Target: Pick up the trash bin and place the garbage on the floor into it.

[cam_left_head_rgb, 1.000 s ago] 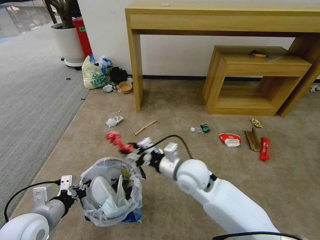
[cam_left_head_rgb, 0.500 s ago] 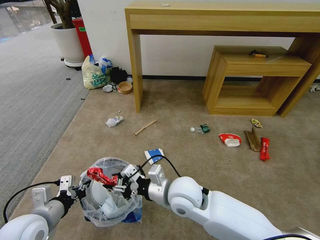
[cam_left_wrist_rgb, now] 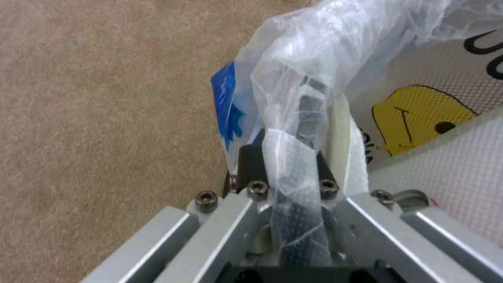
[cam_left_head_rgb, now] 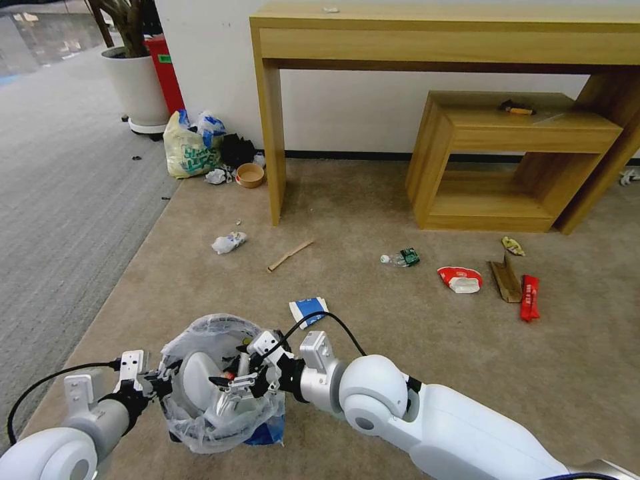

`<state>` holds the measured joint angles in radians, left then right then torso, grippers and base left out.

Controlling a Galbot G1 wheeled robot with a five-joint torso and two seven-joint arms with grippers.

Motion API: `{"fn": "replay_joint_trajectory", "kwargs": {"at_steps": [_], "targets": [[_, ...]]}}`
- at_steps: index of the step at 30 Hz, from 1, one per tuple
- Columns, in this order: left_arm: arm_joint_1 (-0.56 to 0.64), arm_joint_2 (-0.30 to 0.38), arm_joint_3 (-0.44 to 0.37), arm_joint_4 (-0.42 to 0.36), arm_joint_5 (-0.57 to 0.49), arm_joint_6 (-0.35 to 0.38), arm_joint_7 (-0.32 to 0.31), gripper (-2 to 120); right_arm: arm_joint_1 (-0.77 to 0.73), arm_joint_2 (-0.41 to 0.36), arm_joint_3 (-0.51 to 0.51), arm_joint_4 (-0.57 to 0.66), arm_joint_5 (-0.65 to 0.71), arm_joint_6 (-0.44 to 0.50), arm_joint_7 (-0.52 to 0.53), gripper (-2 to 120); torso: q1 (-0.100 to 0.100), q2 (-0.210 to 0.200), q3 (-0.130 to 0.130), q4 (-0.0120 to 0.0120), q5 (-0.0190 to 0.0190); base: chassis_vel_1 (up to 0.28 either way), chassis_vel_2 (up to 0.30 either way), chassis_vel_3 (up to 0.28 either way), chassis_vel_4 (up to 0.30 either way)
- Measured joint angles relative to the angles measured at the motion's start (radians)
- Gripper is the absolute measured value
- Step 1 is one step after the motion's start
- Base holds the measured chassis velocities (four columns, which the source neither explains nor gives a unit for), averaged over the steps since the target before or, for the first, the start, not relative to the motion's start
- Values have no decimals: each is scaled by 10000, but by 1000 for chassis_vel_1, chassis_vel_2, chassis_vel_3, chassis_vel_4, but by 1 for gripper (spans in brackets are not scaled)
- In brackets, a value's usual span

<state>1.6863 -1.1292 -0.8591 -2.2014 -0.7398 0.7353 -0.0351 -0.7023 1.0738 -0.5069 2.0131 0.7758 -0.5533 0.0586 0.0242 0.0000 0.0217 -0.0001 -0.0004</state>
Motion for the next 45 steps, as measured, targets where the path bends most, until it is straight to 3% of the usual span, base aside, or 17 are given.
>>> {"fn": "replay_joint_trajectory", "kwargs": {"at_steps": [9, 14, 20, 24, 35, 45], "targets": [[63, -64, -94, -30, 19, 0, 63, 0, -493, 408, 1522, -370, -320, 369, 205, 100, 1, 0, 0, 3, 0, 0, 0, 0, 0], [139, -124, -161, -44, 85, 0, 150, 0, -1695, 424, 3551, -655, -1273, 745, 111, 100, 1, 0, 0, 1, 2, 0, 0, 0, 0], [127, -164, -163, -55, 111, 0, 178, 0, -2771, 293, 5148, -692, -2097, 1130, -141, 100, 1, 0, 0, 0, 2, 0, 0, 0, 0], [106, -239, -150, -53, 195, 0, 239, 0, -4601, 226, 7141, -478, -2909, 1801, -476, 100, 1, 0, 0, 0, 0, 0, 0, 0, 0], [96, -318, -142, 27, 282, 0, 383, 0, -6519, 914, 9149, -462, -3998, 3144, -535, 100, 0, 0, -1, 0, 0, 0, 0, 0, 0], [129, -356, -139, 57, 375, 0, 499, 0, -6823, 1457, 9938, -465, -4254, 3435, -488, 100, 0, 1, -1, 0, 0, 0, 0, 0, 0]]}}
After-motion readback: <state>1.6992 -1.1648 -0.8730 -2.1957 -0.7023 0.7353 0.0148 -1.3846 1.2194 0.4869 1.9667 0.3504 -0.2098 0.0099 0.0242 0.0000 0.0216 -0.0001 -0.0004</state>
